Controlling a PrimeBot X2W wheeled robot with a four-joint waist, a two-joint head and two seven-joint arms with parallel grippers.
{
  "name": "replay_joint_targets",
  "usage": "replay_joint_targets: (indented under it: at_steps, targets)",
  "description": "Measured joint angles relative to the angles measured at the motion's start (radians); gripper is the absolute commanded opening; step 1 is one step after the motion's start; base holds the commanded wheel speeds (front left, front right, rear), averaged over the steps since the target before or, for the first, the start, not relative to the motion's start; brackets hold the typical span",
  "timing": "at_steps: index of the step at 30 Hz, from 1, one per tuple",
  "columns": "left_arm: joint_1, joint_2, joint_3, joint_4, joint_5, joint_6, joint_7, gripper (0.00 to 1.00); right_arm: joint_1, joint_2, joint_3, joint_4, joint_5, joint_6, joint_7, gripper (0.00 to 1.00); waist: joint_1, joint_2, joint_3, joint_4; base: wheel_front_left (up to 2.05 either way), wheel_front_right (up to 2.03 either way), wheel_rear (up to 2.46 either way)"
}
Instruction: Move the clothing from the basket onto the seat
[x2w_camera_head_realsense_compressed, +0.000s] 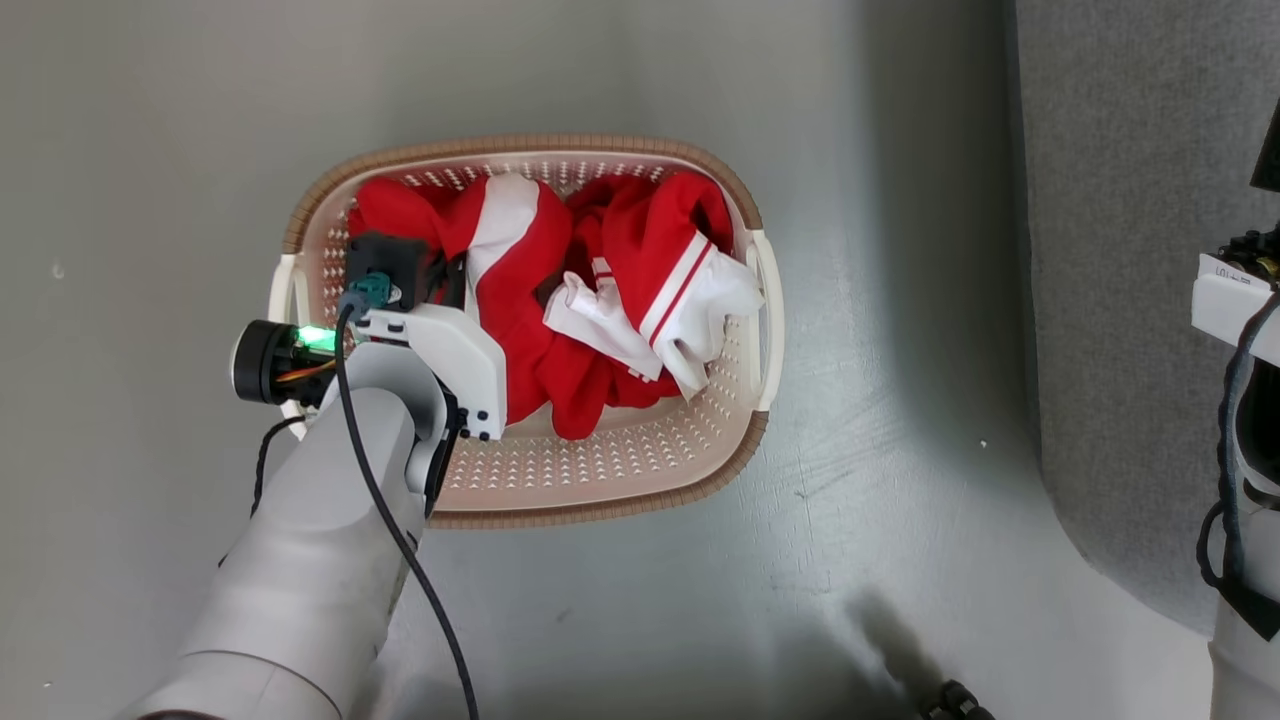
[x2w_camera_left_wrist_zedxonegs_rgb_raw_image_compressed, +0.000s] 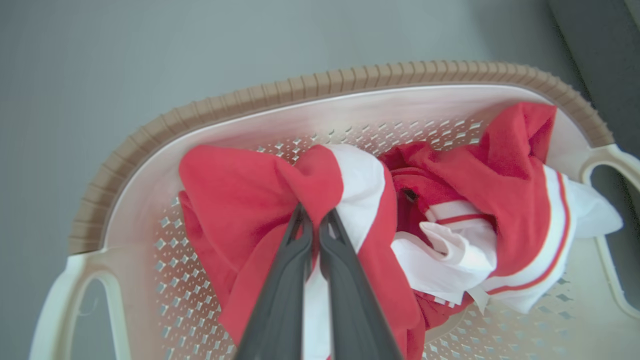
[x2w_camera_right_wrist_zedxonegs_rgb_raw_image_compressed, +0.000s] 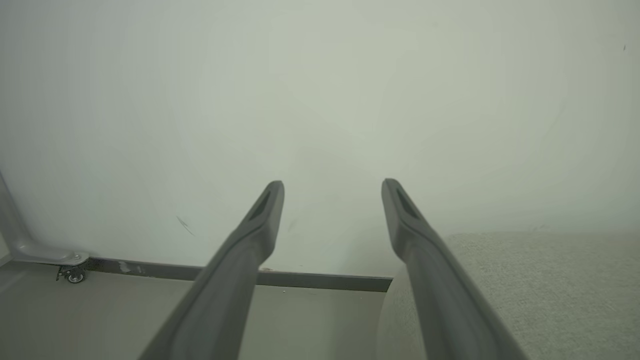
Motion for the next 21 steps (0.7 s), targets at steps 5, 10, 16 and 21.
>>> replay_joint_targets:
  at_steps: [5, 10, 16, 21]
  targets:
    - [0.019, 0.0, 0.003, -0.03, -0.008, -0.014, -0.012, 0.0, 0.001, 0.0, 0.002, 0.025, 0.0, 0.0, -0.01, 1.0, 0.0, 0.0, -0.036, 0.009, 0.0, 0.0, 0.0]
    - [0.032, -0.001, 0.013, -0.078, -0.016, -0.018, -0.02, 0.0, 0.002, 0.0, 0.006, 0.049, 0.0, 0.0, -0.017, 1.0, 0.0, 0.0, -0.082, 0.021, 0.0, 0.0, 0.0]
    - [0.036, -0.002, 0.033, -0.126, -0.034, -0.026, -0.02, 0.0, 0.003, 0.0, 0.007, 0.069, 0.0, 0.0, -0.02, 1.0, 0.0, 0.0, -0.121, 0.031, 0.0, 0.0, 0.0]
    - [0.055, -0.002, 0.069, -0.22, -0.054, -0.026, -0.02, 0.0, 0.005, 0.0, 0.007, 0.093, 0.0, 0.0, -0.024, 1.0, 0.0, 0.0, -0.161, 0.041, 0.0, 0.0, 0.0]
